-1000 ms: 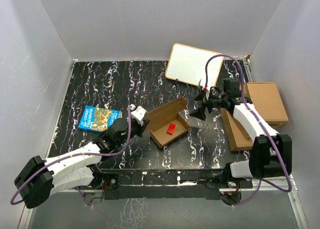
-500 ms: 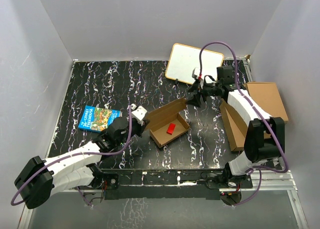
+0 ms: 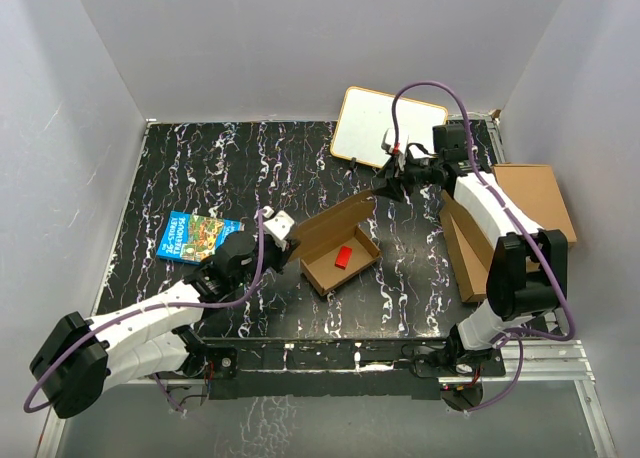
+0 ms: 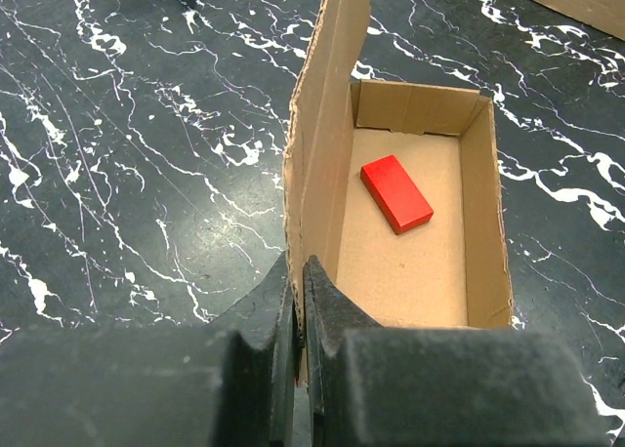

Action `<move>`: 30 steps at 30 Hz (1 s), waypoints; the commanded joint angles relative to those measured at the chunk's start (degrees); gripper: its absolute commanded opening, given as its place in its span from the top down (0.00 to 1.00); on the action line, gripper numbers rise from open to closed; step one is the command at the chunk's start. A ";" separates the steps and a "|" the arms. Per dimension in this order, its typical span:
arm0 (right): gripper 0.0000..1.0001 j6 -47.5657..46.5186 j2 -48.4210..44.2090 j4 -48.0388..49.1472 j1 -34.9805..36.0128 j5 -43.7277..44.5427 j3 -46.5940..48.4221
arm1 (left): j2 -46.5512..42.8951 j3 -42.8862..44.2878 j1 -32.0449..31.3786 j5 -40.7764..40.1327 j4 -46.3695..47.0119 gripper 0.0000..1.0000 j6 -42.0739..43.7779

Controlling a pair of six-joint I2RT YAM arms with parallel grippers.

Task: Fold the paper box

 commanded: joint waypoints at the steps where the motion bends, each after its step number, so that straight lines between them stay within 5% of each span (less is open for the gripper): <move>1: 0.50 -3.00 0.91 0.64 1.21 -1.47 3.75 | 0.01 2.62 0.66 2.42 -0.84 1.00 0.84; 14: 0.60 -0.59 1.02 3.70 4.51 5.31 3.05 | 0.61 3.10 2.21 4.00 -1.37 1.00 1.23; 19: 0.80 -12.25 2.30 -7.55 4.40 1.35 7.17 | 0.04 3.51 4.86 7.09 -2.54 1.00 2.00; 24: 0.83 -27.31 4.40 -21.55 4.42 -1.63 11.96 | 0.75 5.08 7.96 12.42 -5.05 1.00 3.57; 30: 0.85 -33.63 3.93 -23.96 5.18 -1.99 12.98 | 3.62 7.83 10.06 18.45 -7.49 1.00 7.15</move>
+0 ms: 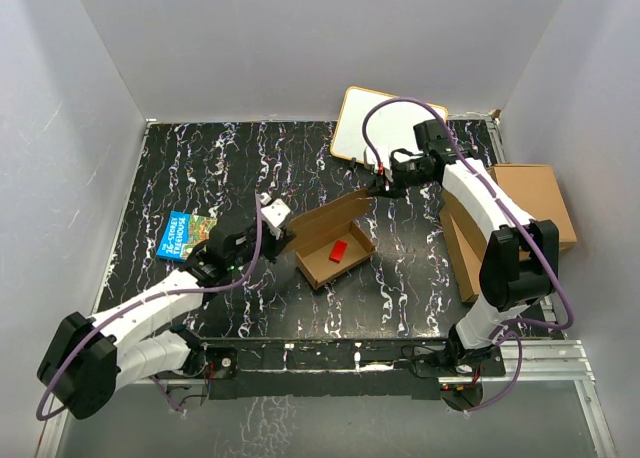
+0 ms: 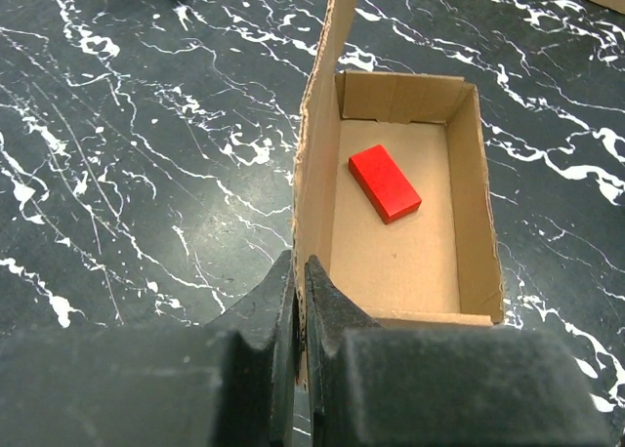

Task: Fold the paper box

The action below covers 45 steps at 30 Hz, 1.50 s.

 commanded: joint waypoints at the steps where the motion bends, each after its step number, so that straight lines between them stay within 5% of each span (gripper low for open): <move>1: 0.86 -9.38 -0.35 -3.67 0.76 -2.33 3.20 | 2.31 4.34 1.42 6.93 -3.50 1.00 3.78; 19: 0.92 -34.23 0.82 -13.10 1.68 4.03 8.25 | 9.58 12.21 8.32 21.15 -12.03 1.00 11.24; 30: 0.82 -28.88 2.42 -10.51 1.72 4.13 11.39 | 11.81 13.88 10.50 23.39 -12.51 1.00 11.34; 45: 0.31 -1.34 -7.32 -3.88 -5.86 -5.73 -0.45 | 12.04 13.41 11.46 20.28 -9.98 1.00 4.99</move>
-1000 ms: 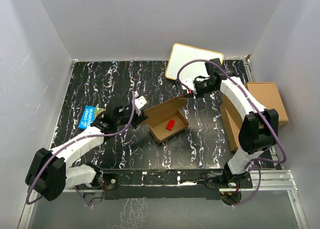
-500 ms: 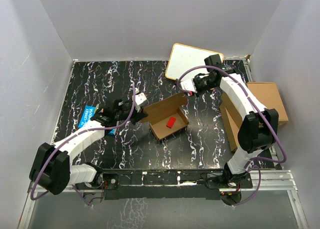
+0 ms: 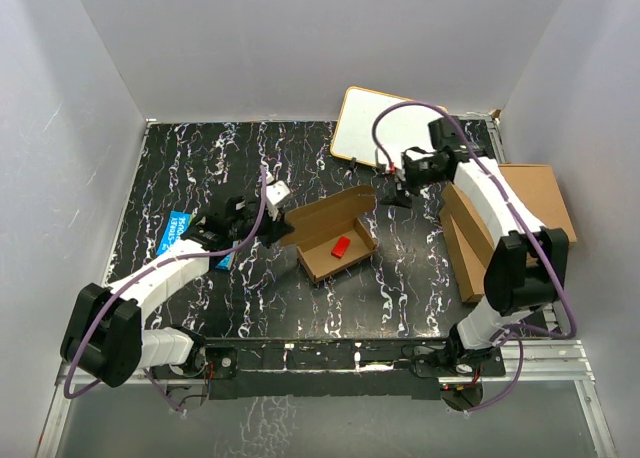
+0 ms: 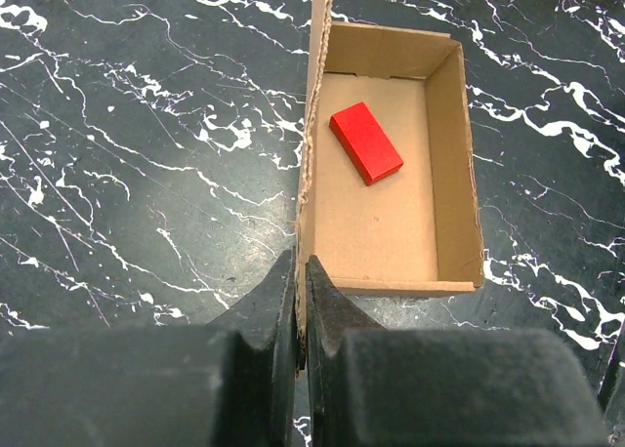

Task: Fold the paper box

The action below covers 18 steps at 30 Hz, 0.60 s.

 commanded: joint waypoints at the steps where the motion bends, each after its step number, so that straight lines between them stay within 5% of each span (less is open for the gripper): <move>1: 0.28 8.91 -8.19 3.64 -4.99 -9.50 -5.48 | -0.25 1.45 0.57 0.56 1.30 1.00 -1.92; 7: 0.23 15.86 -10.32 11.94 -5.61 -12.09 -16.94 | 0.06 0.69 0.66 3.44 3.25 1.00 -3.05; 18: 0.23 27.25 -4.37 32.22 -4.82 -9.40 -17.75 | 1.17 1.48 0.69 5.45 1.91 1.00 -1.33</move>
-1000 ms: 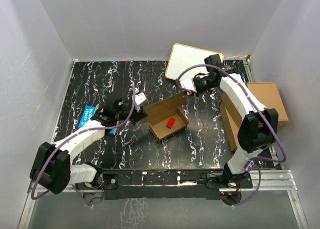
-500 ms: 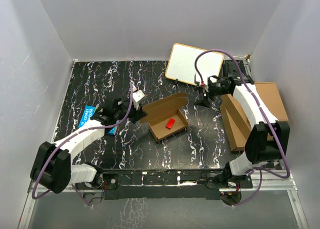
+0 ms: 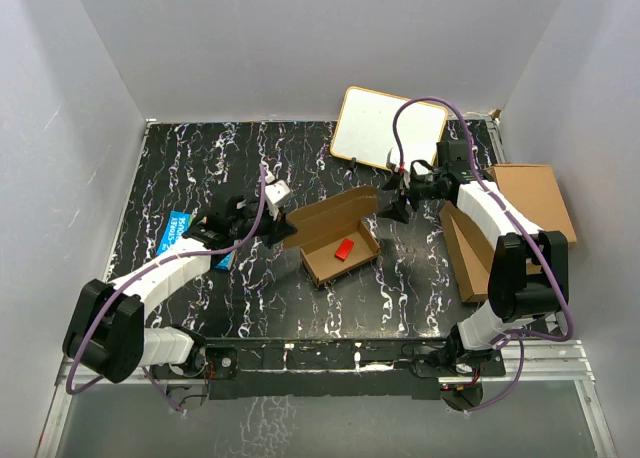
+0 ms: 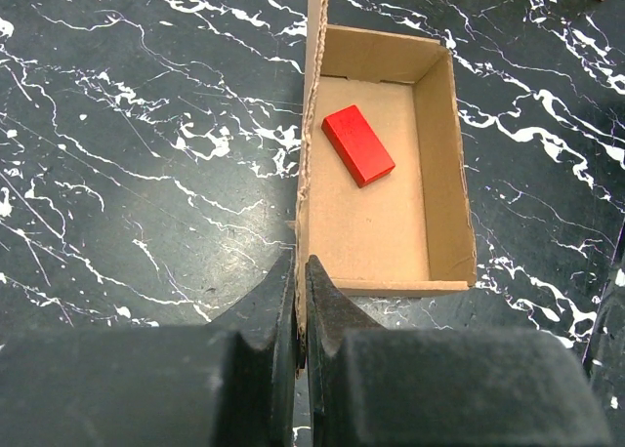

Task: Fold the paper box

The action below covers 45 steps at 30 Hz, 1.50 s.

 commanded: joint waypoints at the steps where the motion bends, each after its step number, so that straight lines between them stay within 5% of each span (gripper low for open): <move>1: 0.23 4.35 1.08 11.47 0.96 -1.54 1.17 | 0.30 1.69 0.30 2.63 0.17 1.00 1.10; 9: 0.40 1.04 6.14 8.64 1.76 -1.65 4.08 | 1.55 3.05 0.31 2.78 -0.66 1.00 2.05; 19: 0.92 -3.32 6.85 3.21 1.88 -2.92 5.44 | 1.58 2.83 0.47 0.10 0.32 1.00 -0.04; 21: 0.92 -3.30 6.06 3.35 1.81 -2.64 4.64 | 1.46 2.60 0.46 -1.65 0.65 1.00 -2.08; 31: 0.92 -0.77 1.35 4.56 1.71 -1.52 0.70 | -2.58 0.89 0.52 -8.51 -1.69 0.47 -16.95; 35: 0.92 0.88 0.90 4.54 1.77 -0.85 -0.07 | -9.38 -2.89 0.72 -13.28 -1.41 0.34 -22.37; 45: 0.92 3.32 1.68 4.95 1.76 -0.65 -0.26 | -20.42 -13.70 1.26 -16.40 1.42 0.31 -33.27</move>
